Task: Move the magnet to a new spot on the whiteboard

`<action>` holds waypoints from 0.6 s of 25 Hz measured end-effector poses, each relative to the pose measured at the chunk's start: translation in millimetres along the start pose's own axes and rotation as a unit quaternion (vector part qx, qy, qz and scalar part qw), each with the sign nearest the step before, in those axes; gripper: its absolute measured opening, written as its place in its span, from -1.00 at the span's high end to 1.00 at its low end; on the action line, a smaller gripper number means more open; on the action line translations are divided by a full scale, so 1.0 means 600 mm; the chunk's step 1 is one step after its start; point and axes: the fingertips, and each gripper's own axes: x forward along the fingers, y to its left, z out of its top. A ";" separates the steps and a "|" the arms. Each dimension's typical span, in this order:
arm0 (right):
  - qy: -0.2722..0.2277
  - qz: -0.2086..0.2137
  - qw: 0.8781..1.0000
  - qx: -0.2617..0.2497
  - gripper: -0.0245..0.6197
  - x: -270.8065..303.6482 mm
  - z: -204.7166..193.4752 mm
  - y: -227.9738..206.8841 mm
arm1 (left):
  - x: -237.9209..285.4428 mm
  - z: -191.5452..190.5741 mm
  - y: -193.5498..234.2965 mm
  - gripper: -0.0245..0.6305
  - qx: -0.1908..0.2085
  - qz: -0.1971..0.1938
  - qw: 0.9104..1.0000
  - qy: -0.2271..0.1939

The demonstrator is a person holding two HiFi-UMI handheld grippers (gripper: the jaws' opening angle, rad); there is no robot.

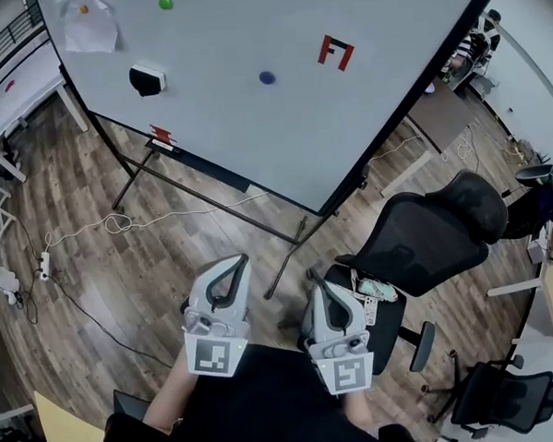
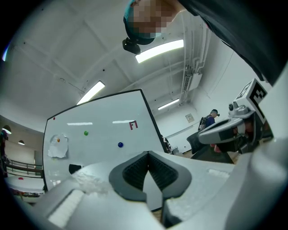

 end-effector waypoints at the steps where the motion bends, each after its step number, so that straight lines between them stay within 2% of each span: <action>1: 0.000 -0.005 1.000 -0.001 0.93 0.016 0.000 0.000 | 0.011 -0.006 0.013 0.92 -0.001 -0.005 1.000 -0.002; 9: -0.007 -0.045 0.999 -0.012 0.93 0.135 -0.007 -0.001 | 0.095 -0.043 0.107 0.92 0.002 -0.038 0.999 -0.031; 15: -0.011 -0.067 0.997 -0.026 0.93 0.188 -0.014 0.017 | 0.135 -0.073 0.153 0.92 -0.002 -0.055 0.997 -0.045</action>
